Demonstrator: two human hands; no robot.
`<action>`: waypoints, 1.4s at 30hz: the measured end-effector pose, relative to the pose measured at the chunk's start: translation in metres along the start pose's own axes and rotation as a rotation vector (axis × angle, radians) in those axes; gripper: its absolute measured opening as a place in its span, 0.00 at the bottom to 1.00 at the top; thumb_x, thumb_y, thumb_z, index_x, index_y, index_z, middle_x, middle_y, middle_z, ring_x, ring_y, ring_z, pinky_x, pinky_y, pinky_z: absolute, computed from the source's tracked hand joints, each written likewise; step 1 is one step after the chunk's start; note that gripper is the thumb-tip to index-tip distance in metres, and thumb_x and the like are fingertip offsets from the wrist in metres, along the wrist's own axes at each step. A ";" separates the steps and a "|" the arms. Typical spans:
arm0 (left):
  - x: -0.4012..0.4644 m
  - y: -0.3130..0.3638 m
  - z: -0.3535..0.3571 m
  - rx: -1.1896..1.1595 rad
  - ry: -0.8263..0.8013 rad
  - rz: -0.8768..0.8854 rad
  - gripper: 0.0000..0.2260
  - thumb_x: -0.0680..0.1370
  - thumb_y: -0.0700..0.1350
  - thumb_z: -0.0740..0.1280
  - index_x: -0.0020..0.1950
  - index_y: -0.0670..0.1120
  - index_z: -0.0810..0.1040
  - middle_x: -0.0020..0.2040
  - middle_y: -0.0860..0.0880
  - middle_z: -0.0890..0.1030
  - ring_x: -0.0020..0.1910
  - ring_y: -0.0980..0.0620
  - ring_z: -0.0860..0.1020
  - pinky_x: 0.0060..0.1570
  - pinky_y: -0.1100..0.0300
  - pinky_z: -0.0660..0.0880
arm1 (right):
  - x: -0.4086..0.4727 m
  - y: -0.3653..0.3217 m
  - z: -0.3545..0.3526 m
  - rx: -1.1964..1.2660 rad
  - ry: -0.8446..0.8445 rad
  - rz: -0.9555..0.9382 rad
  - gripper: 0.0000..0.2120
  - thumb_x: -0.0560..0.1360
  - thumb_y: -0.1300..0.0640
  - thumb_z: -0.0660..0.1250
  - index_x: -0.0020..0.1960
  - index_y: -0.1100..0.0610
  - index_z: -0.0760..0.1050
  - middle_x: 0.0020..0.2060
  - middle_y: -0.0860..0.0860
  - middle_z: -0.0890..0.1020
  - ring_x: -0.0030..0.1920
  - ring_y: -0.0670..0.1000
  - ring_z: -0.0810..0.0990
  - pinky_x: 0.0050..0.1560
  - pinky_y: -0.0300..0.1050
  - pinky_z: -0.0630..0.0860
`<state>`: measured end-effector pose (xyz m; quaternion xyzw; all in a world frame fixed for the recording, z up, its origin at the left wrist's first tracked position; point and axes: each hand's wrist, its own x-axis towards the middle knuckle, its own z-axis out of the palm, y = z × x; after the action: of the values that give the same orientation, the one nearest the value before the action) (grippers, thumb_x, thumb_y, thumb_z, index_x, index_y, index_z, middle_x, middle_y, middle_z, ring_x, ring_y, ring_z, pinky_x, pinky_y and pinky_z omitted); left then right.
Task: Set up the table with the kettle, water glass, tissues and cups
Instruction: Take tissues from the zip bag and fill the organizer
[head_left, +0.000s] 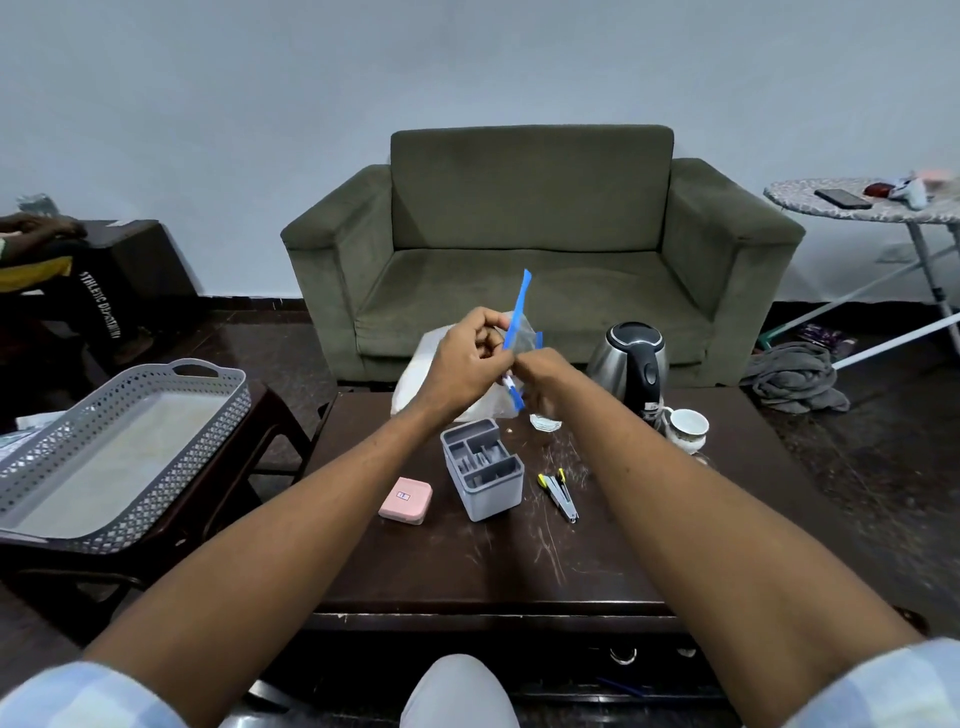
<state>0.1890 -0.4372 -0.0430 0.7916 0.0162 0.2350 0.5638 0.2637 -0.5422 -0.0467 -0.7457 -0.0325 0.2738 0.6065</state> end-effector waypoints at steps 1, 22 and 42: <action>-0.001 0.001 0.000 -0.013 -0.065 0.011 0.12 0.70 0.43 0.70 0.53 0.48 0.79 0.36 0.44 0.76 0.36 0.45 0.77 0.43 0.49 0.80 | 0.001 0.002 0.002 0.025 -0.015 -0.007 0.09 0.76 0.68 0.66 0.55 0.63 0.79 0.47 0.61 0.77 0.49 0.58 0.76 0.48 0.54 0.73; -0.016 -0.072 -0.071 -0.182 0.506 -0.696 0.13 0.79 0.39 0.74 0.63 0.36 0.84 0.59 0.36 0.86 0.50 0.46 0.82 0.50 0.52 0.80 | 0.009 0.030 -0.030 0.173 0.071 -0.027 0.06 0.74 0.72 0.70 0.43 0.63 0.80 0.36 0.56 0.83 0.30 0.53 0.79 0.40 0.49 0.77; -0.026 -0.077 -0.017 0.413 -0.177 -0.265 0.12 0.68 0.43 0.83 0.50 0.45 0.88 0.41 0.51 0.87 0.38 0.58 0.80 0.44 0.58 0.75 | -0.002 0.036 -0.049 -0.378 -0.164 -0.596 0.07 0.81 0.60 0.71 0.51 0.64 0.77 0.36 0.56 0.77 0.36 0.51 0.73 0.37 0.44 0.73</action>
<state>0.1780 -0.4015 -0.1166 0.8984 0.1180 0.0805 0.4153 0.2738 -0.5963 -0.0733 -0.7781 -0.3470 0.1330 0.5064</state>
